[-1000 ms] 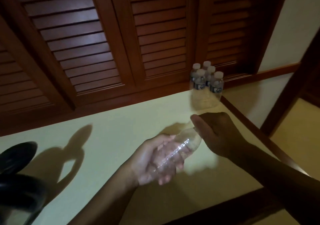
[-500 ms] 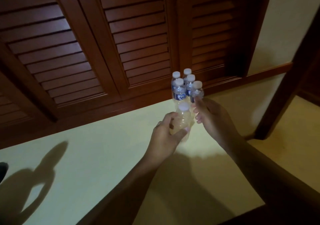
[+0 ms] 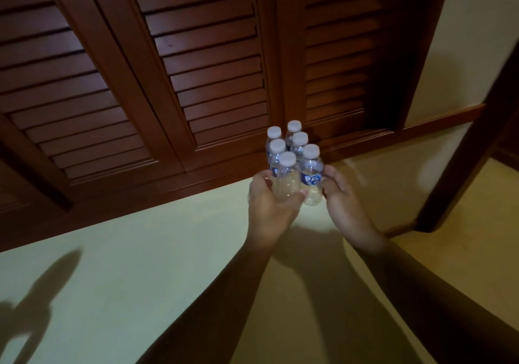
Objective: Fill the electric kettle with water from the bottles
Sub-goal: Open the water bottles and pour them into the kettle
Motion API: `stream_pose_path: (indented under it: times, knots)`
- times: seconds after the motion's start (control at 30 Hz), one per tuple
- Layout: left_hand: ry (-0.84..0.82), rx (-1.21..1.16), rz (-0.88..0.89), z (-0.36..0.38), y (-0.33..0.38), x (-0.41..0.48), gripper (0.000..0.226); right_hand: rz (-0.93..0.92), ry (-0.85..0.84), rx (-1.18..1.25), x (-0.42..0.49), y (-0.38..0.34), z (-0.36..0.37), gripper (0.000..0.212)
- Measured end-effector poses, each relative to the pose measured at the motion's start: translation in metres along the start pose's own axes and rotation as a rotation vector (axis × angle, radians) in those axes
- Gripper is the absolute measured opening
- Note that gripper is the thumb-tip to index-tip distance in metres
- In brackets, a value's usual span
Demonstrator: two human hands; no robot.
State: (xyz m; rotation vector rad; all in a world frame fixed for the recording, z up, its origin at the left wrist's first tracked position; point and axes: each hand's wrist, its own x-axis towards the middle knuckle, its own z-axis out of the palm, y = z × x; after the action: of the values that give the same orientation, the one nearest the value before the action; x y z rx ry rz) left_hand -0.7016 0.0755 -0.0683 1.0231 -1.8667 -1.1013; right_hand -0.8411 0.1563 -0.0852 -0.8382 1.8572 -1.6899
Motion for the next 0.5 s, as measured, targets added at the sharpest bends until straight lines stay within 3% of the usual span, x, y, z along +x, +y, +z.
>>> stream_pose_path:
  times: [0.07, 0.2, 0.4, 0.5]
  knots:
    - [0.076, -0.043, -0.014, -0.004, -0.005, 0.003, 0.072, 0.073, 0.056, 0.065, 0.012, 0.002, -0.001, 0.036]
    - [0.147, -0.382, -0.133, -0.006, -0.003, 0.034, 0.064, 0.123, 0.039, 0.246, 0.037, -0.006, -0.001, 0.035]
    - [-0.113, -0.758, -0.255, 0.021, -0.012, 0.07, 0.053, 0.225, -0.156, 0.6, 0.058, -0.02, 0.02, 0.05]
    - [-0.189, -0.933, -0.318, 0.039, -0.029, 0.086, 0.062, 0.225, -0.191, 0.634, 0.067, -0.018, 0.022, 0.042]
